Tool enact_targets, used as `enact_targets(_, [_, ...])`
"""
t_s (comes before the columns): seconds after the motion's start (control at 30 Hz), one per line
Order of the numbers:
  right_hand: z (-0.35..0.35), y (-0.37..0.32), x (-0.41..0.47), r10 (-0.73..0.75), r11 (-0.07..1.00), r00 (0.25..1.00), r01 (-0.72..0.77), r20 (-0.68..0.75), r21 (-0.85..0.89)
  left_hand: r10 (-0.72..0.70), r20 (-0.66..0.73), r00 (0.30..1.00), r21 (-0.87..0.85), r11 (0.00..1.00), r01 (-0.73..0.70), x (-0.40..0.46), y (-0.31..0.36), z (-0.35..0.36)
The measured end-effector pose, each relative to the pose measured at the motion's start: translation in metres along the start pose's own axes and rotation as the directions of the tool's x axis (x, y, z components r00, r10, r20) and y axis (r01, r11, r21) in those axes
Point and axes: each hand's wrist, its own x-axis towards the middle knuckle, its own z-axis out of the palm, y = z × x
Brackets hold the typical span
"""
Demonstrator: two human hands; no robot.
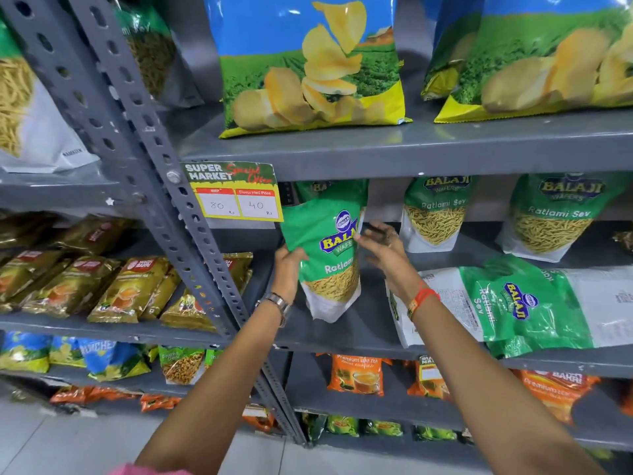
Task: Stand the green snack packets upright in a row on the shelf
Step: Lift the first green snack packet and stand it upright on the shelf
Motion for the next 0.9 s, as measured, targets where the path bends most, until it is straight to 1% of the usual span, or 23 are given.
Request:
enact_targets(0.07, [0.000, -0.006, 0.006, 0.004, 1.000, 0.996, -0.004, 0.084, 0.000, -0.095, -0.029, 0.995, -0.087, 0.992, 0.092, 0.017, -0.001, -0.009])
enact_targets(0.13, [-0.001, -0.011, 0.011, 0.016, 0.999, 0.981, -0.005, 0.195, -0.054, -0.152, -0.036, 0.988, -0.146, 0.979, 0.146, 0.027, 0.002, -0.012])
enact_targets(0.17, [-0.002, -0.012, 0.013, 0.026, 0.997, 0.971, -0.007, 0.236, -0.081, -0.165, -0.033, 0.986, -0.158, 0.975, 0.158, 0.029, 0.006, -0.011])
enact_targets(0.23, [-0.003, -0.014, 0.016, 0.034, 0.994, 0.965, -0.007, 0.259, -0.105, -0.175, -0.037, 0.984, -0.138, 0.976, 0.168, 0.031, 0.014, -0.006])
enact_targets(0.27, [-0.003, -0.014, 0.018, 0.016, 0.996, 0.972, 0.006, 0.234, -0.094, -0.162, -0.059, 0.985, -0.120, 0.981, 0.154, 0.030, 0.021, -0.003])
enact_targets(0.33, [-0.001, -0.011, 0.021, -0.063, 0.996, 0.989, 0.071, 0.135, -0.059, -0.150, -0.102, 0.983, -0.051, 0.988, 0.146, 0.037, 0.027, -0.002])
enact_targets(0.4, [0.001, -0.007, 0.024, -0.111, 0.993, 0.993, 0.112, 0.049, -0.028, -0.160, -0.099, 0.982, 0.010, 0.987, 0.162, 0.046, 0.027, -0.004])
enact_targets(0.57, [0.005, 0.000, 0.033, -0.170, 0.985, 0.984, 0.171, -0.059, 0.023, -0.171, -0.065, 0.983, -0.064, 0.984, 0.167, 0.068, 0.017, -0.004])
enact_targets(0.67, [0.005, -0.001, 0.034, -0.175, 0.983, 0.982, 0.178, -0.074, 0.035, -0.169, -0.058, 0.984, -0.132, 0.978, 0.161, 0.066, 0.016, -0.003])
enact_targets(0.77, [0.004, 0.003, 0.030, -0.137, 0.988, 0.988, 0.141, -0.073, 0.066, -0.229, -0.057, 0.972, -0.118, 0.968, 0.221, 0.074, -0.006, -0.011])
enact_targets(0.83, [0.004, 0.005, 0.025, -0.091, 0.995, 0.996, 0.091, -0.017, 0.043, -0.226, -0.055, 0.973, -0.075, 0.972, 0.221, 0.060, -0.006, -0.007])
enact_targets(0.9, [0.005, 0.009, 0.022, -0.024, 0.999, 1.000, 0.025, 0.018, -0.044, -0.226, -0.039, 0.973, -0.034, 0.974, 0.225, 0.038, 0.003, 0.000])
